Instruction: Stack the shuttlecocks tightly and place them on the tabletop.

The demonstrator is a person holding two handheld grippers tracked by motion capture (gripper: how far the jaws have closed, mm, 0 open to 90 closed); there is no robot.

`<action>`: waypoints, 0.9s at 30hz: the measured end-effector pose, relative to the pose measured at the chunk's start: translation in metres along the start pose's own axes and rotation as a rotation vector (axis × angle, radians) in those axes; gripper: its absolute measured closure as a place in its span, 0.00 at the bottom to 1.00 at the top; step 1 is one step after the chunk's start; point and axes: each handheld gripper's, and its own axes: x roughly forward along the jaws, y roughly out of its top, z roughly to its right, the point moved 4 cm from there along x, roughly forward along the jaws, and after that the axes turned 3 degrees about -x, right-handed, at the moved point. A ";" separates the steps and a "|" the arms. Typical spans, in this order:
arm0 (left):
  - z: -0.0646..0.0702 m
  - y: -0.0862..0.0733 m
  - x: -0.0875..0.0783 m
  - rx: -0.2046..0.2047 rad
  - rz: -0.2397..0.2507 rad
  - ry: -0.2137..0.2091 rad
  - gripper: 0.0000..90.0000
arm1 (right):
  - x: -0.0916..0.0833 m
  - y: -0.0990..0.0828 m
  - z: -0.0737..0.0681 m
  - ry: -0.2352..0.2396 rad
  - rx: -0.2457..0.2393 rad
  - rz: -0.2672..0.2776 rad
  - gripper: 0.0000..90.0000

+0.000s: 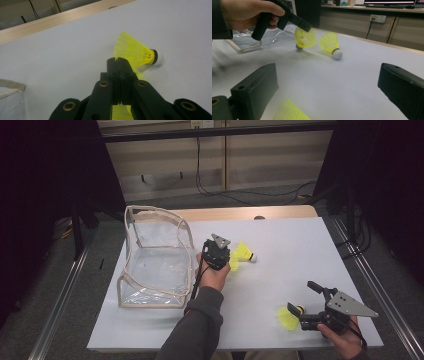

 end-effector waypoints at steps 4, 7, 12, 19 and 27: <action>-0.003 0.000 -0.001 -0.007 0.000 0.010 0.99 | 0.000 0.000 0.000 -0.002 0.000 0.001 0.02; -0.006 0.001 0.000 -0.010 0.007 0.023 0.99 | 0.000 0.000 0.000 -0.001 -0.002 0.003 0.02; -0.007 0.002 0.005 -0.010 0.019 0.018 0.98 | -0.001 0.000 0.001 -0.005 -0.002 0.000 0.02; -0.003 0.004 0.014 -0.014 0.061 0.002 0.95 | -0.002 0.000 0.001 -0.005 0.000 0.001 0.02; 0.002 0.004 0.014 0.004 0.057 0.020 0.99 | -0.002 -0.001 0.002 -0.007 0.002 0.001 0.02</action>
